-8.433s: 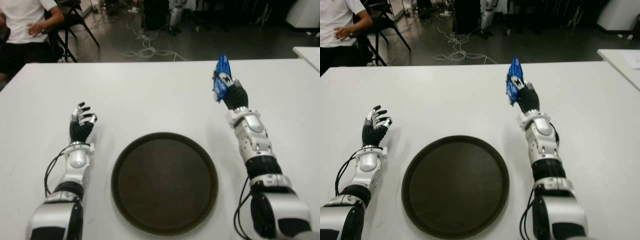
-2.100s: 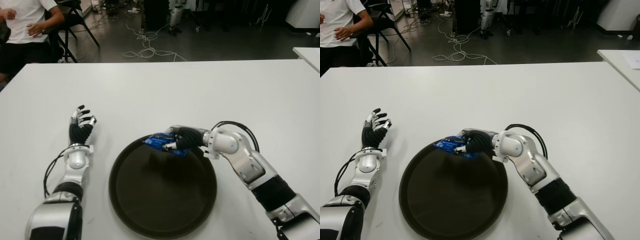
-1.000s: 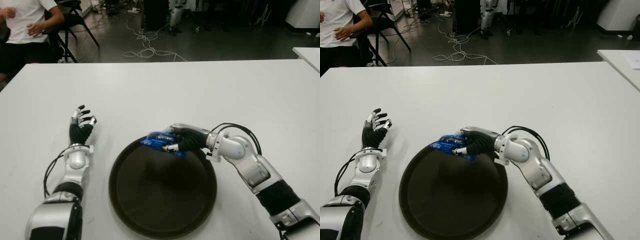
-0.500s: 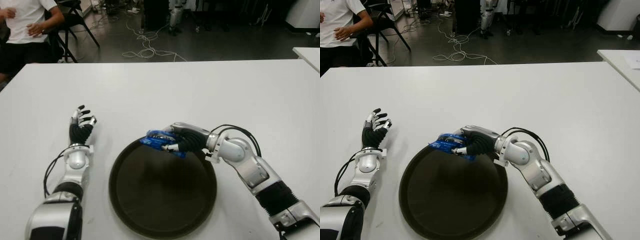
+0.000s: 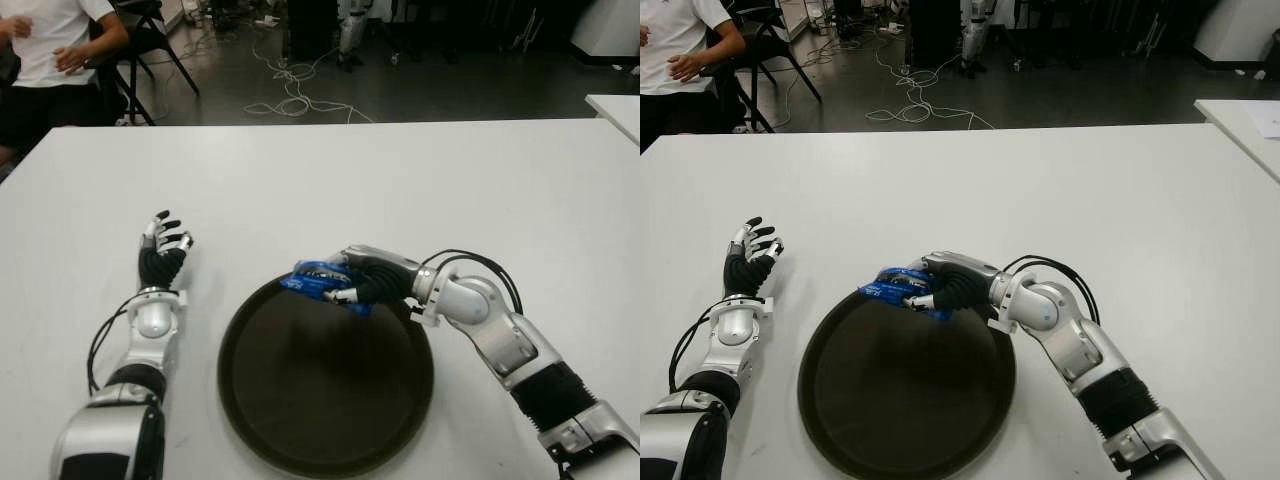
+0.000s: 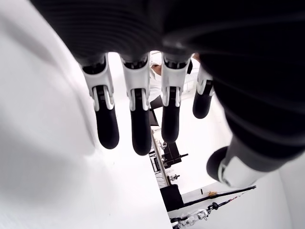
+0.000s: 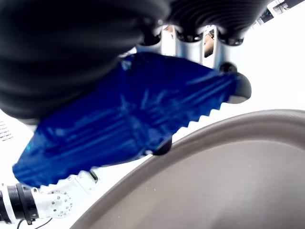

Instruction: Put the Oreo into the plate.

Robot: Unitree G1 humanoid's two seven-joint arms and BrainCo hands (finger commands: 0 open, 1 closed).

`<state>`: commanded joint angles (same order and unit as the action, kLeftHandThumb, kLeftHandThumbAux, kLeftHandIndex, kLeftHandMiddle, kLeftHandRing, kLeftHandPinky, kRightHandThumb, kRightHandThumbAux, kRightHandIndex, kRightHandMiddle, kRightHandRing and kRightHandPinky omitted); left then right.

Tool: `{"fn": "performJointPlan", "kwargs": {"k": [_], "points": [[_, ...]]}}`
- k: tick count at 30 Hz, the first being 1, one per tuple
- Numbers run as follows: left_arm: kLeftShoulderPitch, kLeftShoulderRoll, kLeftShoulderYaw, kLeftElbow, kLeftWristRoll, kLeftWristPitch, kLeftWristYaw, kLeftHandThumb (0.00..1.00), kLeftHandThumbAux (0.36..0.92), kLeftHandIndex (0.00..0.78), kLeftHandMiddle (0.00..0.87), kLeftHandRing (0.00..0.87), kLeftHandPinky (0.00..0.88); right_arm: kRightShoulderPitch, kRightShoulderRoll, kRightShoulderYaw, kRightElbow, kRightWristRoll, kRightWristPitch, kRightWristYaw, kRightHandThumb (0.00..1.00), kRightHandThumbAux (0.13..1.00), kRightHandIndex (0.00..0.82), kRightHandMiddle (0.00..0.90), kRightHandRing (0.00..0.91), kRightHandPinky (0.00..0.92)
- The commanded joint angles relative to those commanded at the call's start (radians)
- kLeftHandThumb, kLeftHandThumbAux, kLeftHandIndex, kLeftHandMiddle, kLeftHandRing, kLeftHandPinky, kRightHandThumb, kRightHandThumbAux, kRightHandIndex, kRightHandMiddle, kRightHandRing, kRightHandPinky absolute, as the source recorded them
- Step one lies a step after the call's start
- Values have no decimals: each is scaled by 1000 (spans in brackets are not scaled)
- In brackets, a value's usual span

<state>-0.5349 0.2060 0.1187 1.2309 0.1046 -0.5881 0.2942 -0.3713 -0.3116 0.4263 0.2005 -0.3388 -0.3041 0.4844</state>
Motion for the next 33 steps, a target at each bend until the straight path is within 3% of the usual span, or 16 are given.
{"fn": "performJointPlan", "kwargs": {"k": [15, 27, 33], "points": [[1, 1, -6, 1, 5, 2, 12, 313, 628, 156, 247, 282, 317, 1, 10, -2, 27, -20, -51, -45, 710, 718, 438, 866, 880, 886], [3, 2, -12, 0, 7, -6, 9, 327, 645, 157, 252, 283, 316, 0, 10, 4, 31, -56, -50, -61, 702, 721, 438, 851, 860, 879], [3, -1, -7, -3, -3, -11, -5, 339, 662, 162, 250, 278, 307, -10, 16, 0, 64, -16, -84, -35, 687, 728, 430, 751, 768, 794]]}}
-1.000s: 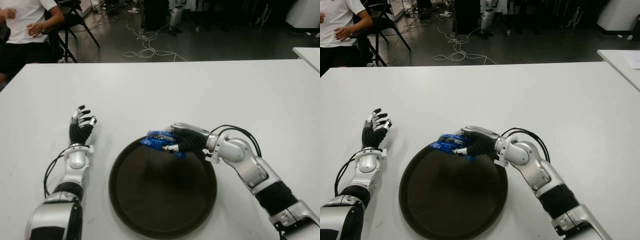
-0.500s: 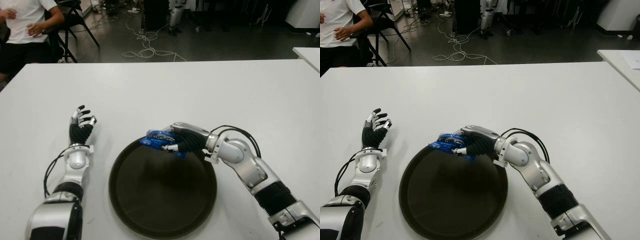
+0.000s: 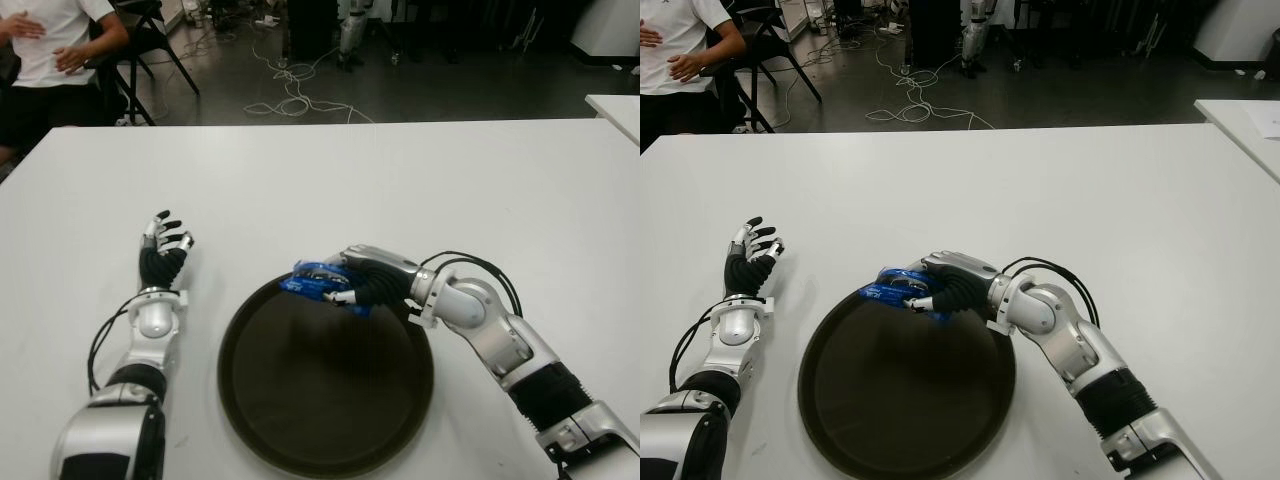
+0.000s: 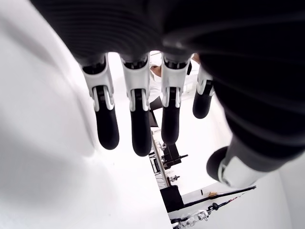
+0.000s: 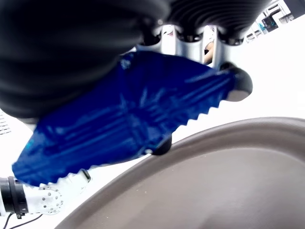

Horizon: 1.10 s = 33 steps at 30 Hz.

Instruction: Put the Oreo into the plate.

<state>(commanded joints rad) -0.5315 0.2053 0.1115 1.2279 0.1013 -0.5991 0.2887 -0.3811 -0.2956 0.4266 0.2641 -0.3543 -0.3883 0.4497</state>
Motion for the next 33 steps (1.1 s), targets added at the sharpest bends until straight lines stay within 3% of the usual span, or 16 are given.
{"fn": "performJointPlan", "kwargs": {"k": [3, 4, 5, 7, 10, 12, 15, 18, 33], "points": [[0, -1, 1, 0, -2, 0, -2, 342, 663, 163, 250, 278, 302, -2, 4, -4, 14, 23, -22, 12, 676, 735, 421, 690, 711, 745], [0, 0, 0, 0, -1, 1, 0, 342, 663, 163, 250, 278, 302, -3, 10, -10, 28, 65, -31, 38, 675, 735, 420, 684, 705, 740], [0, 0, 0, 0, 1, 3, 3, 342, 660, 160, 246, 276, 300, -8, 20, -16, 55, 116, -42, 75, 432, 698, 337, 534, 559, 637], [-1, 0, -1, 0, 2, 5, 7, 343, 656, 156, 243, 274, 300, -15, 32, -24, 92, 177, -58, 119, 176, 608, 203, 305, 336, 492], [-1, 1, 0, 1, 3, 7, 11, 346, 655, 154, 242, 274, 303, -27, 58, -37, 155, 274, -71, 200, 72, 552, 122, 170, 199, 363], [-1, 0, 1, 2, 1, 8, 13, 351, 652, 154, 242, 274, 308, -35, 83, -54, 187, 372, -40, 294, 29, 499, 54, 72, 86, 166], [-1, -1, 4, 2, -2, 9, 12, 355, 648, 153, 240, 274, 313, -43, 103, -74, 203, 463, 4, 390, 9, 462, 17, 23, 28, 54], [-1, -1, 5, 2, -2, 10, 12, 351, 646, 153, 241, 274, 315, -46, 109, -86, 207, 487, 23, 430, 3, 441, 5, 7, 9, 17], [-1, 0, 12, 4, -8, 13, -3, 339, 643, 155, 241, 270, 309, -75, 122, -102, 291, 462, -20, 488, 0, 406, 0, 0, 0, 0]]}}
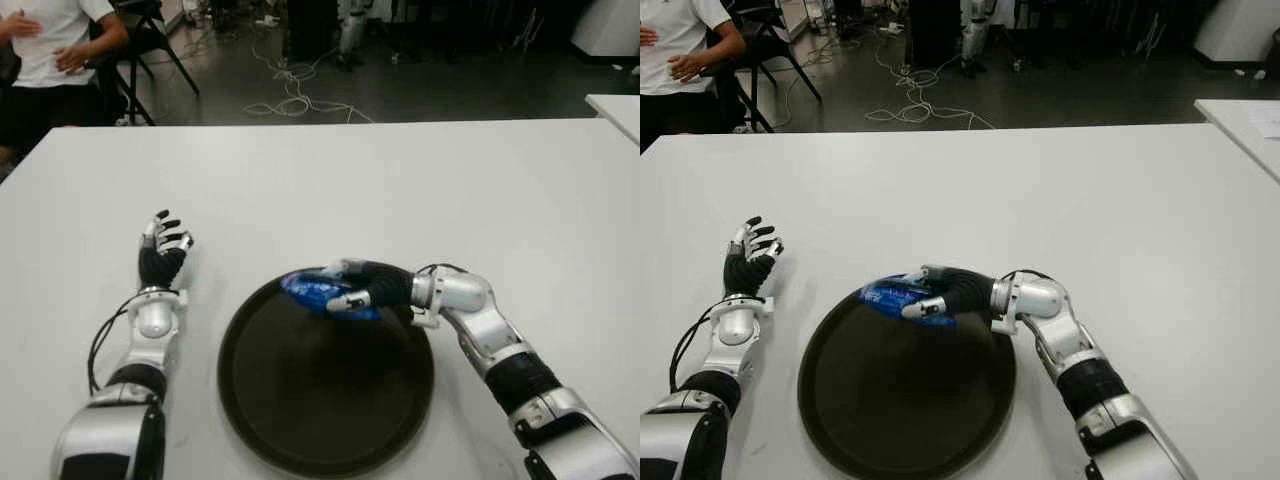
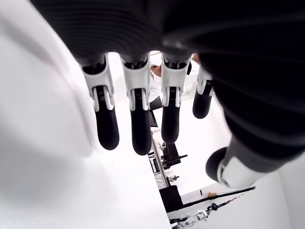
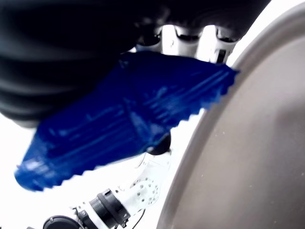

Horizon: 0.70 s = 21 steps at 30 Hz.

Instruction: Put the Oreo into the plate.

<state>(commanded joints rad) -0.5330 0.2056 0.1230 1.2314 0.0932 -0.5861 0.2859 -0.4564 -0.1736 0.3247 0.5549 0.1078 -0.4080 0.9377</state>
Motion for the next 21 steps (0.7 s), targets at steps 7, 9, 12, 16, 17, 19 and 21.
{"fn": "performJointPlan", "kwargs": {"k": [7, 9, 12, 16, 17, 19, 21], "points": [[1, 0, 2, -1, 2, 4, 3, 319, 649, 153, 236, 263, 298, -8, 7, -4, 33, -13, -32, 8, 0, 397, 0, 0, 0, 0], [0, 3, 0, 2, 8, 6, 8, 315, 652, 152, 236, 262, 297, -10, 7, -4, 41, -19, -48, 6, 0, 392, 0, 0, 0, 0], [-1, 6, -3, 5, 12, 10, 10, 317, 650, 152, 235, 262, 298, -12, 7, -6, 49, -21, -51, 7, 0, 381, 0, 0, 0, 0], [-2, 7, -3, 6, 13, 12, 7, 326, 649, 150, 234, 263, 301, -14, 7, -7, 51, -29, -50, 7, 0, 375, 0, 0, 0, 0], [-2, 7, -2, 7, 12, 12, 6, 327, 649, 150, 235, 263, 301, -15, 7, -7, 51, -31, -50, 7, 0, 375, 0, 0, 0, 0], [-2, 7, -2, 7, 12, 12, 6, 329, 649, 150, 237, 264, 302, -15, 6, -7, 52, -38, -52, 5, 0, 372, 0, 0, 0, 0], [-2, 7, -2, 7, 12, 12, 5, 331, 648, 150, 239, 266, 304, -16, 5, -7, 53, -42, -55, 4, 0, 368, 0, 0, 0, 0]]}}
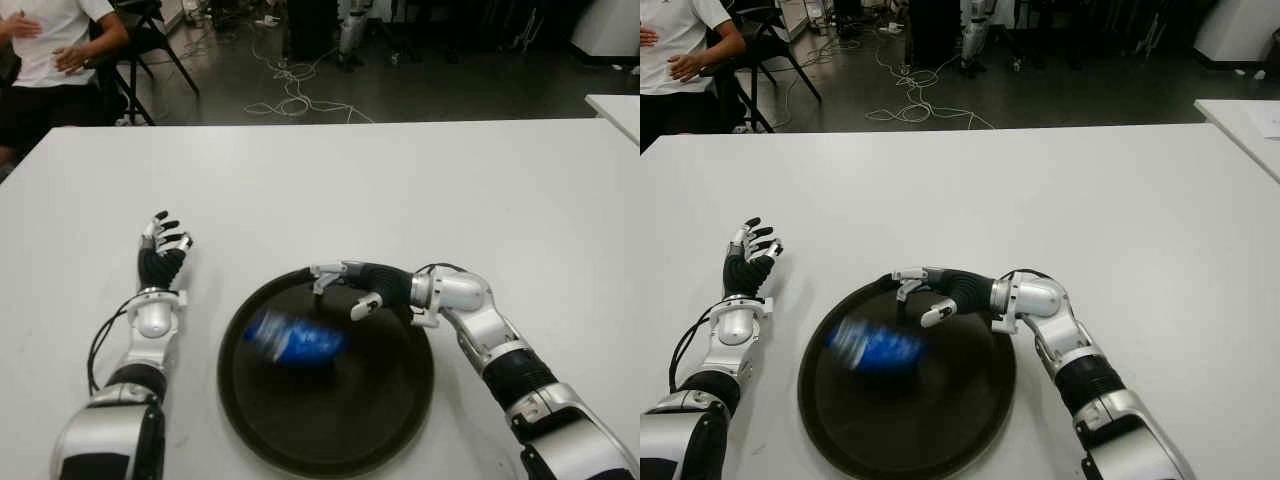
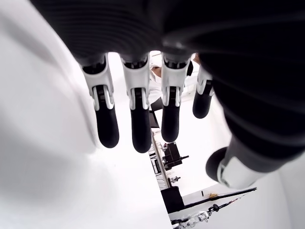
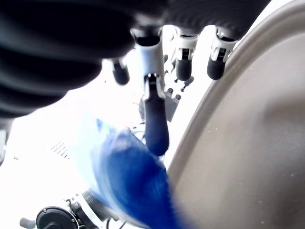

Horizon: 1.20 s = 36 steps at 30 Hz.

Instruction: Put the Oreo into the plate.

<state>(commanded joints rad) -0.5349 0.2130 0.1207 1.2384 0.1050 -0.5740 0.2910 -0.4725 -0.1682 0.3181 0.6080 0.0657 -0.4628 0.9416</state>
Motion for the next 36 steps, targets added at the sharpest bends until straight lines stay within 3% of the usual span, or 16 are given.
{"fn": "performJointPlan", "kwargs": {"k": [36], "points": [[0, -2, 6, -2, 4, 4, 3, 332, 667, 148, 235, 264, 297, -4, 16, -8, 35, -22, -35, -6, 0, 352, 0, 0, 0, 0]]}}
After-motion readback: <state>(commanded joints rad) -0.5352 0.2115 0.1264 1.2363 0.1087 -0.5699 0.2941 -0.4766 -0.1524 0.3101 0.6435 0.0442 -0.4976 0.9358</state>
